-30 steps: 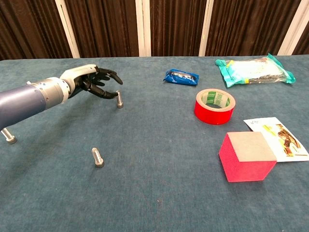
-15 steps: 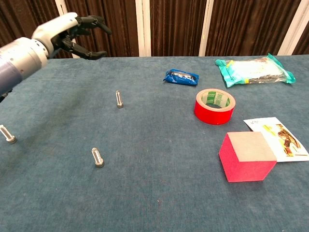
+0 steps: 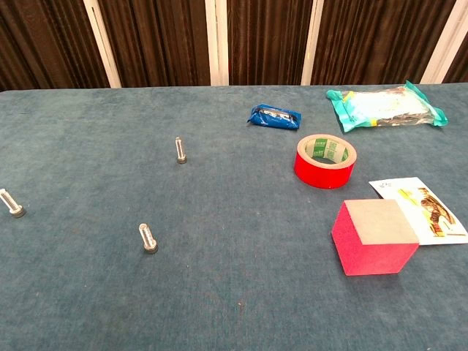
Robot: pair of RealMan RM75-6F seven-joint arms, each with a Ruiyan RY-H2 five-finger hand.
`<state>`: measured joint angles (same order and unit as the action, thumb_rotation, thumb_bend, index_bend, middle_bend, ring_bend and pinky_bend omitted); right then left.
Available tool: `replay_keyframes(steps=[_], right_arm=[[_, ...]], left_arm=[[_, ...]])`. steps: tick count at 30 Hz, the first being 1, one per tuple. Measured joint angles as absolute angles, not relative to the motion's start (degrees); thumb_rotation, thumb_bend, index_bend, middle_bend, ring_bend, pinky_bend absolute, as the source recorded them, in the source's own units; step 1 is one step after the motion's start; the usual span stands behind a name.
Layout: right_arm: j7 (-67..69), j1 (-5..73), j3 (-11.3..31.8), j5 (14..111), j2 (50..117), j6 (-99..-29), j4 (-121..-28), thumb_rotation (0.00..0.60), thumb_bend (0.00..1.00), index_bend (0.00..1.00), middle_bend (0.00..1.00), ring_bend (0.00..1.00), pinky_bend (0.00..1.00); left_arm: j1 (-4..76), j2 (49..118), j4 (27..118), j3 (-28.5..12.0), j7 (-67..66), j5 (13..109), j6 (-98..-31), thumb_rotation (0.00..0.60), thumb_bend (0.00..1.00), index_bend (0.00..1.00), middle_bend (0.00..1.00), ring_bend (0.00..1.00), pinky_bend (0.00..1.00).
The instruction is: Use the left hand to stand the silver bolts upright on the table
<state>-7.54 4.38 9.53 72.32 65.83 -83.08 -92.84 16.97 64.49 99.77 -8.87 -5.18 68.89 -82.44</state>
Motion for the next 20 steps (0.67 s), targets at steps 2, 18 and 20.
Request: replay_keyframes(steps=[2,18,20], right_arm=[[-7.1,4.2,9.3,73.2,65.2,-83.6,-93.0,0.600,0.01,0.14,0.01,0.00,0.00],[-3.7,3.7,7.7,77.5,63.0,-84.0,-93.5,0.600,0.01,0.14,0.01,0.00,0.00],[-3.4,3.9,7.4,78.0,63.0,-83.5,-93.4,0.600,0.01,0.14,0.01,0.00,0.00]], left_arm=[[13.3,62.1,101.4,-6.1,-5.2,69.0,-85.3,0.600,0.46,0.27,0.00,0.00,0.00],[5.5,60.0,100.1,-1.3,2.1,77.3,-91.2,0.600,0.46,0.21,0.00,0.00,0.00],[4.8,60.3,98.6,-1.3,3.4,78.2,-92.1,0.600,0.46,0.21,0.00,0.00,0.00]])
